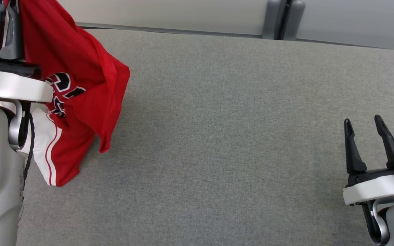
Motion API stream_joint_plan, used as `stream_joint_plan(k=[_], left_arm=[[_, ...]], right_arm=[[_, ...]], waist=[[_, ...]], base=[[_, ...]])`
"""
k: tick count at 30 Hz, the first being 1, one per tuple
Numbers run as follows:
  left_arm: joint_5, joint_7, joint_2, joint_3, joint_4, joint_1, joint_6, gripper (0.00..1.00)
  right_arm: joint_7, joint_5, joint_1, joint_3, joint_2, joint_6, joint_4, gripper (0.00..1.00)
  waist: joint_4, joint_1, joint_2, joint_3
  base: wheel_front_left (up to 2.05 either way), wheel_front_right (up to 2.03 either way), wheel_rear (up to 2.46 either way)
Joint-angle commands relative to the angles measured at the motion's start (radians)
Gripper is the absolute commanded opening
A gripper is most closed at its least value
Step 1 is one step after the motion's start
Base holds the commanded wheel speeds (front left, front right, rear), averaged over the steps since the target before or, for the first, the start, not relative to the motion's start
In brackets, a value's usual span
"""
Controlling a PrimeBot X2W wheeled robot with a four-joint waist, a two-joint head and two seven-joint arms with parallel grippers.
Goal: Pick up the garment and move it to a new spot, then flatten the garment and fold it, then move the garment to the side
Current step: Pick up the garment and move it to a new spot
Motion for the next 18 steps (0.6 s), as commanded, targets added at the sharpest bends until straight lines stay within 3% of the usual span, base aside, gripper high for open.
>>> stream_joint_plan(k=[1, 9, 18], left_arm=[[0.020, 0.001, 0.010, 0.002, -0.062, 0.020, 0.011, 0.00], [0.043, 0.001, 0.009, -0.002, -0.262, 0.029, 0.013, 0.00], [0.009, 0.006, 0.013, 0.010, -0.270, -0.007, 0.004, 0.00]], right_arm=[[-0.011, -0.007, -0.007, -0.003, 0.011, 0.000, 0.012, 1.00], [-0.020, -0.015, -0.006, -0.018, 0.048, 0.000, 0.039, 1.00], [-0.020, -0.012, -0.007, -0.035, 0.069, 0.000, 0.017, 1.00]], waist=[[-0.021, 0.0000, 0.0000, -0.035], [-0.075, 0.0000, 0.0000, -0.092], [-0.182, 0.0000, 0.0000, -0.095]], base=[[0.00, 0.00, 0.00], [0.00, 0.00, 0.00], [0.00, 0.00, 0.00]])
